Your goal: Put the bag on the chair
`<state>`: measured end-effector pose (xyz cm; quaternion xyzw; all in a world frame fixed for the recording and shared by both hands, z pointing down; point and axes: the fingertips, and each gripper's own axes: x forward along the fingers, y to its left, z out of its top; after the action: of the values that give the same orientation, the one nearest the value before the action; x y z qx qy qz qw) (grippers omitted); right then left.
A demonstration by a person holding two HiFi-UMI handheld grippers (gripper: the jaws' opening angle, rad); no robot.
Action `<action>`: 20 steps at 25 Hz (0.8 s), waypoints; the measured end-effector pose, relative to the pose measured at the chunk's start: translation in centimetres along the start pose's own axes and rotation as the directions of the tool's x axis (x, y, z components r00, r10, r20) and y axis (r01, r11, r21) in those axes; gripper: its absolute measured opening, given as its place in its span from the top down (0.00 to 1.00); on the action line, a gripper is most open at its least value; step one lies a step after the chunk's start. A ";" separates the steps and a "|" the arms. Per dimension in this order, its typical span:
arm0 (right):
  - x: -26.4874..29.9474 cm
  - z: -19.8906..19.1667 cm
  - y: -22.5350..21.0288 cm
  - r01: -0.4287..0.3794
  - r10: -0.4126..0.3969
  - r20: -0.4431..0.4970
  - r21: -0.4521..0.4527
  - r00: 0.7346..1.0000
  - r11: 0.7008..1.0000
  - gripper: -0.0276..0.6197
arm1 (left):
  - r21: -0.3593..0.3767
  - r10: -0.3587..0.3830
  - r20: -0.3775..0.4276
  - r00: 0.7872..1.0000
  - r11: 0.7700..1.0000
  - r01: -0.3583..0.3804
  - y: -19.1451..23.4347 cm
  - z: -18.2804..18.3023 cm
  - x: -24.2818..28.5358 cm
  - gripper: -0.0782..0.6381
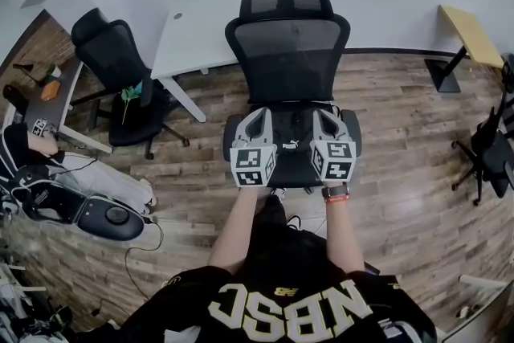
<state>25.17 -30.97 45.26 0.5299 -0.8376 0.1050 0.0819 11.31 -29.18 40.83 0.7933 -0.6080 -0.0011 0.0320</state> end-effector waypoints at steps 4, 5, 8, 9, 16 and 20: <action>-1.2 0.8 -0.2 0.027 -0.027 0.044 -0.002 0.999 1.000 0.95 | 0.014 0.008 -0.005 1.000 1.000 -0.008 -0.2 0.3 -0.4 0.87; -1.5 1.0 -0.4 0.034 -0.033 0.050 -0.005 0.998 0.999 0.95 | 0.014 0.012 -0.008 1.000 1.000 -0.012 -0.1 0.3 -0.5 0.87; -2.5 1.1 -1.0 0.050 -0.050 0.060 -0.001 0.997 0.999 0.95 | 0.015 0.017 -0.019 1.000 1.000 -0.016 -0.3 0.4 -0.6 0.87; -2.9 1.2 -1.2 0.055 -0.055 0.061 0.004 0.997 0.998 0.95 | 0.015 0.017 -0.021 1.000 1.000 -0.017 -0.4 0.5 -0.7 0.87; -5.6 1.5 -1.5 0.096 -0.098 0.100 0.023 0.990 0.995 0.94 | 0.034 -0.050 -0.035 0.998 0.998 0.051 -2.9 0.5 -1.5 0.87; -6.5 1.1 -1.2 0.073 -0.075 0.090 0.023 0.993 0.997 0.95 | 0.035 -0.075 -0.045 0.996 0.996 0.077 -4.4 -0.3 -2.2 0.87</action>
<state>29.00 -26.12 42.69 0.5655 -0.8192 0.0857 0.0423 14.96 -25.88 40.84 0.8162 -0.5763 0.0263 0.0307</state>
